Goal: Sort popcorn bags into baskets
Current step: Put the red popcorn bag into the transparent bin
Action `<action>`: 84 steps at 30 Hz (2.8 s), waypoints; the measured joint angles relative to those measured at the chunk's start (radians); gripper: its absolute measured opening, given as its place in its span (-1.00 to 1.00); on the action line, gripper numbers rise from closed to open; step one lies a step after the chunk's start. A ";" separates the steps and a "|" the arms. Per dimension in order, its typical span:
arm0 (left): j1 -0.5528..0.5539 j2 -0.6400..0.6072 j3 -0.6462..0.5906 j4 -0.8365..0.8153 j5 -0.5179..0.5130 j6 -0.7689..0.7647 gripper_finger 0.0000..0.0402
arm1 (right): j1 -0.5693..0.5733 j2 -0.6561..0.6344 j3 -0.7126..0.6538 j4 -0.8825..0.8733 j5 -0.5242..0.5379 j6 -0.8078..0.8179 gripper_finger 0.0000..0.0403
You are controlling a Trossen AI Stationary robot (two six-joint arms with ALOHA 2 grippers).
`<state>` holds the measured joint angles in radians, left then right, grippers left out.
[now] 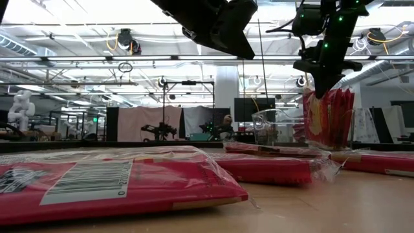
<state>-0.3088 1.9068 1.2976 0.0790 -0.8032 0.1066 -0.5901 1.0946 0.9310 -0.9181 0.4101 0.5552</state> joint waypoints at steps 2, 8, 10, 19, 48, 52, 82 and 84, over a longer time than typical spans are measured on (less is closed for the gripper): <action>0.000 0.000 0.000 0.000 0.000 0.000 -0.44 | 0.000 0.000 0.000 0.000 0.033 0.021 -0.89; 0.000 0.000 0.000 0.000 0.000 0.000 -0.44 | 0.000 0.000 0.000 0.000 0.059 0.024 -0.77; 0.000 0.000 0.000 0.000 0.000 0.000 -0.44 | 0.000 0.000 0.000 0.001 0.089 0.024 -0.72; 0.000 0.000 0.000 0.000 0.000 0.000 -0.44 | 0.000 -0.006 0.000 0.008 0.213 0.026 -0.56; 0.001 0.000 0.000 -0.013 0.079 -0.002 -0.44 | 0.594 -0.293 -0.082 0.172 0.162 0.177 -0.47; 0.001 0.000 0.000 -0.112 0.080 -0.045 -0.44 | 0.792 -0.259 -0.166 0.405 0.230 0.178 -0.47; -0.099 0.000 -0.001 -0.309 0.360 -0.313 -0.44 | 1.283 0.557 -0.317 1.300 0.317 -0.038 -0.33; -0.098 0.000 -0.001 -0.309 0.358 -0.322 -0.44 | 1.283 0.593 -0.311 1.318 0.317 -0.052 -0.24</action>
<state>-0.4072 1.9068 1.2968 -0.2297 -0.4450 -0.2149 0.6933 1.6877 0.6201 0.3998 0.7269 0.5032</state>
